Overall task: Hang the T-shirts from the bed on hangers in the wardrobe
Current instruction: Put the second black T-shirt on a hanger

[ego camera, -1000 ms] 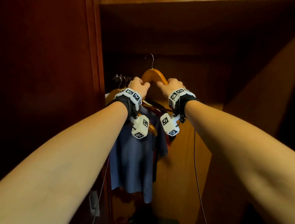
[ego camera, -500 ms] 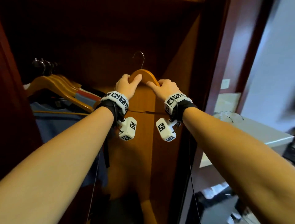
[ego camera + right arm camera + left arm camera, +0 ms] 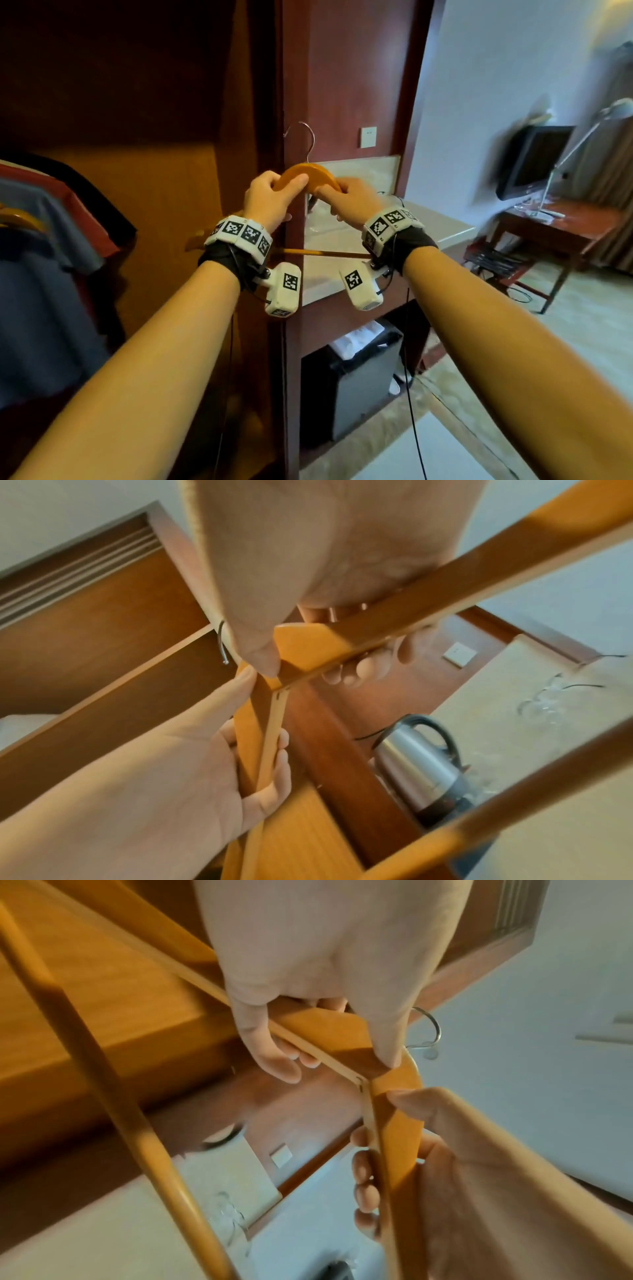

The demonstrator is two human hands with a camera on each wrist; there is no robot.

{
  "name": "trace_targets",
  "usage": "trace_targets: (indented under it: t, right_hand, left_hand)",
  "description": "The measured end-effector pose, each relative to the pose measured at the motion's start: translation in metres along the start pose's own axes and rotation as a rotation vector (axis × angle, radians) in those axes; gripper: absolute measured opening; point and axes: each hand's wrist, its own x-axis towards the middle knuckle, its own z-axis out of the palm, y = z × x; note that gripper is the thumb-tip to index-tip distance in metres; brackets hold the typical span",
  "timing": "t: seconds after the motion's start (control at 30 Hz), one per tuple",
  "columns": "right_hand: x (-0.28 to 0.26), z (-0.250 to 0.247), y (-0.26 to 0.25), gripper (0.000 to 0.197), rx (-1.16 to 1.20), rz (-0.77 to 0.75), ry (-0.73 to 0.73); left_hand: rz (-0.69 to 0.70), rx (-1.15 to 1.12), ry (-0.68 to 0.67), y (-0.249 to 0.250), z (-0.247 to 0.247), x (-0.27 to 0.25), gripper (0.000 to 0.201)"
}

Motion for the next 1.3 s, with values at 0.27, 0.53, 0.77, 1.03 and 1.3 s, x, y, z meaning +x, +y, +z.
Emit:
trace_targets:
  t: [0.27,0.53,0.77,1.03,1.3]
  right_hand:
    - [-0.054,-0.109,0.14,0.042,0.094,0.129,0.084]
    - [-0.093,-0.218,0.285,0.047,0.023,0.289,0.223]
    - [-0.114,-0.291,0.422,0.049,-0.038,0.399,0.44]
    - [-0.103,-0.39,0.549,0.046,-0.227,0.698,0.584]
    - [-0.125,-0.479,0.684,0.067,-0.042,0.795,0.805]
  left_hand:
    - [-0.108,-0.189,-0.195,0.007,0.184,-0.046,0.028]
    - [-0.206,-0.295,-0.448,0.012,0.358,-0.064,0.019]
    - [-0.222,-0.364,-0.661,-0.019,0.524,-0.056,0.02]
    - [-0.194,-0.38,-0.88,-0.028,0.726,-0.024,0.03]
    - [-0.108,-0.368,-1.136,-0.02,0.908,-0.028,0.044]
